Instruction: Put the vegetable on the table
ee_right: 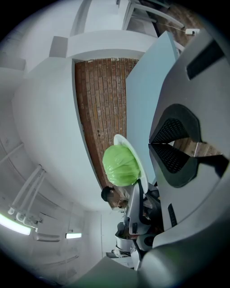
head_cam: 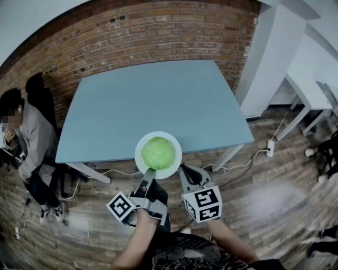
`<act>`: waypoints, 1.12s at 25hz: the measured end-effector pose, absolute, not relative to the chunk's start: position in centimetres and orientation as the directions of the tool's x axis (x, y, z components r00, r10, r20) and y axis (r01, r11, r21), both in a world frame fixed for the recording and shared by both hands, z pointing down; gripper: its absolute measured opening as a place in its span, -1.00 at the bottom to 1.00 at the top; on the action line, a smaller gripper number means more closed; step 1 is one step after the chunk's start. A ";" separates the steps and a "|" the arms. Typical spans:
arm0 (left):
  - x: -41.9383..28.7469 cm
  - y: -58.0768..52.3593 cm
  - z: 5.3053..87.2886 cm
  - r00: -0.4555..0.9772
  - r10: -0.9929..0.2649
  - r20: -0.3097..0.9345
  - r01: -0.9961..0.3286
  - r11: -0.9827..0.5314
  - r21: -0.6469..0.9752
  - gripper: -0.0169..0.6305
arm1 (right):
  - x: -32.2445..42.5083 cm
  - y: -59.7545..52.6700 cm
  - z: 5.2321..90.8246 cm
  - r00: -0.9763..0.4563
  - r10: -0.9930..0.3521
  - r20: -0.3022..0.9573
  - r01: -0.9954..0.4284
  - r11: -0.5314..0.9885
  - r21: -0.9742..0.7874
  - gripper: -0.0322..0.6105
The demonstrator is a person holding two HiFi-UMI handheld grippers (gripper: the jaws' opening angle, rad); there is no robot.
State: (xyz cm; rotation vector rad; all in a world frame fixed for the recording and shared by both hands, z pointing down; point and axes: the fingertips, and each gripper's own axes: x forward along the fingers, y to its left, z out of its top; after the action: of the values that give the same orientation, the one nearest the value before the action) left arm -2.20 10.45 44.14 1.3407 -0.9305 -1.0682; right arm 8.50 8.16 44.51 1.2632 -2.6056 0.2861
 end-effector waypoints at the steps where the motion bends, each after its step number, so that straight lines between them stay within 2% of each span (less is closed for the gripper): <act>1: -2.3 10.1 44.3 0.279 -0.958 -0.070 0.061 -0.055 0.997 -0.92 | 8.4 7.8 44.6 -0.600 -0.745 0.292 -0.791 0.608 -0.073 -0.87; 28: -7.7 -1.3 45.1 0.327 -0.944 -0.043 0.105 -0.008 0.994 -0.91 | 2.8 -3.1 44.6 -0.553 -0.757 0.347 -0.817 0.574 -0.049 -0.87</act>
State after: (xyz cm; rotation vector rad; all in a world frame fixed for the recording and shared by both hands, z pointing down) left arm -7.74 -1.27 45.06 1.2930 -0.8755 -1.0246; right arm 2.78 -3.06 44.59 1.2955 -2.5205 0.2960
